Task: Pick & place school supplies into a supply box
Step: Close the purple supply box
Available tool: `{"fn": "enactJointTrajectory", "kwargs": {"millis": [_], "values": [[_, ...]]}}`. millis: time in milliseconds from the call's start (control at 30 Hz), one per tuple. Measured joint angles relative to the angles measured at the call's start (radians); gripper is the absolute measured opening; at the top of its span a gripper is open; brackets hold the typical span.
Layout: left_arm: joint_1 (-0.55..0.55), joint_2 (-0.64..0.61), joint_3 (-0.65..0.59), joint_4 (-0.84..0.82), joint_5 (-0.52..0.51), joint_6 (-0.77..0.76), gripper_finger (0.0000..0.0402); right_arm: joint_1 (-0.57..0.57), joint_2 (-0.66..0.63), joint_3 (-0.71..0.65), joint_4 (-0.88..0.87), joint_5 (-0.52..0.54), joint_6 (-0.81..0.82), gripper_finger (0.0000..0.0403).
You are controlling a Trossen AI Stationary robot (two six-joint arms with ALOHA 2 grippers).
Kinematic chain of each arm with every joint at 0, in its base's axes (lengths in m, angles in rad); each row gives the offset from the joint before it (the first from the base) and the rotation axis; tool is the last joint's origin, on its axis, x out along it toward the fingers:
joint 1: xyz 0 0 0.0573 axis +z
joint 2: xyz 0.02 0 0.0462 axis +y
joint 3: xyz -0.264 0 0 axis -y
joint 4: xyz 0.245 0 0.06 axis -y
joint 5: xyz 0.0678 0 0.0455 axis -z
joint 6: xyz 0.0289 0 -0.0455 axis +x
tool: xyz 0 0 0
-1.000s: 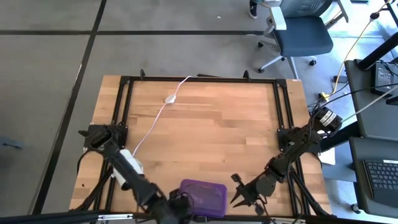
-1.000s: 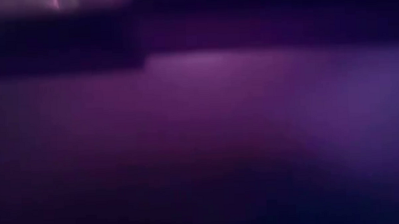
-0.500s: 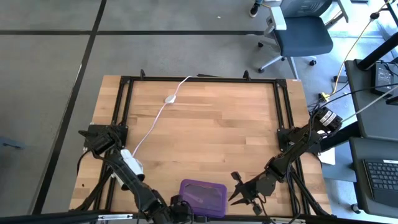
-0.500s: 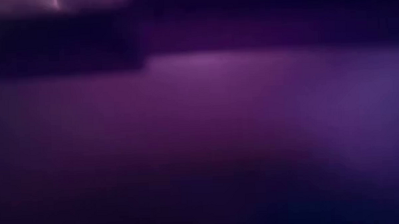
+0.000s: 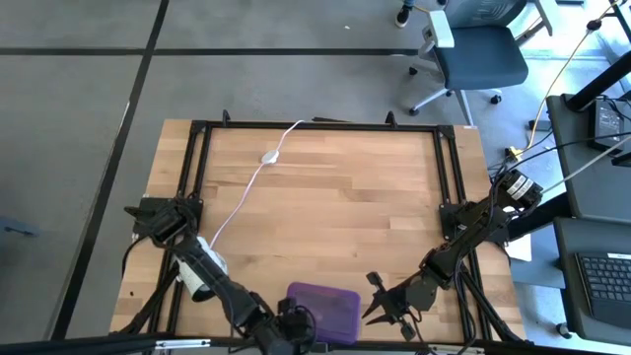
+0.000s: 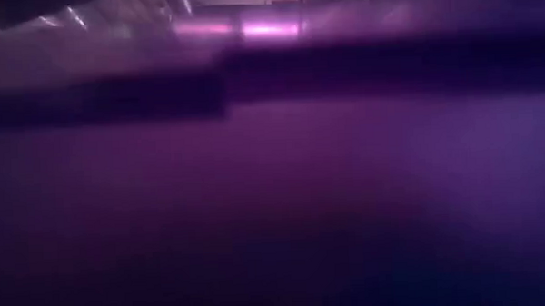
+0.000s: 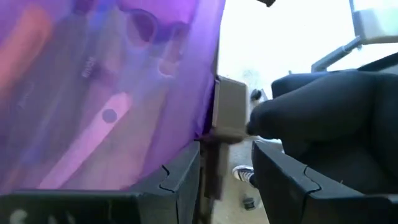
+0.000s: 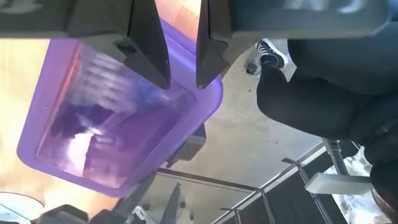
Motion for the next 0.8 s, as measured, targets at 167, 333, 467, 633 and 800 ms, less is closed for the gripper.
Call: {"fn": "enactJointTrajectory", "kwargs": {"millis": [167,333,467,633,800], "values": [[0.033,0.0,0.0,-0.028,0.002,0.002,0.0139,0.0,0.0,0.0,-0.025,0.0,-0.002,0.0082],[0.065,0.0,0.0,-0.037,-0.013,0.073,0.0139,-0.001,0.0,0.0,-0.044,0.0,-0.03,0.0082],[0.096,-0.029,0.0,-0.039,-0.018,0.157,0.0139,-0.008,0.0,0.0,-0.048,0.026,-0.03,0.0082],[0.119,-0.056,0.004,-0.02,-0.029,0.291,0.0139,-0.014,0.0,0.0,-0.052,0.05,-0.031,0.0082],[0.119,-0.042,0.003,-0.021,-0.006,0.361,0.0139,-0.013,0.0,0.0,-0.056,0.05,-0.033,0.0082]]}}
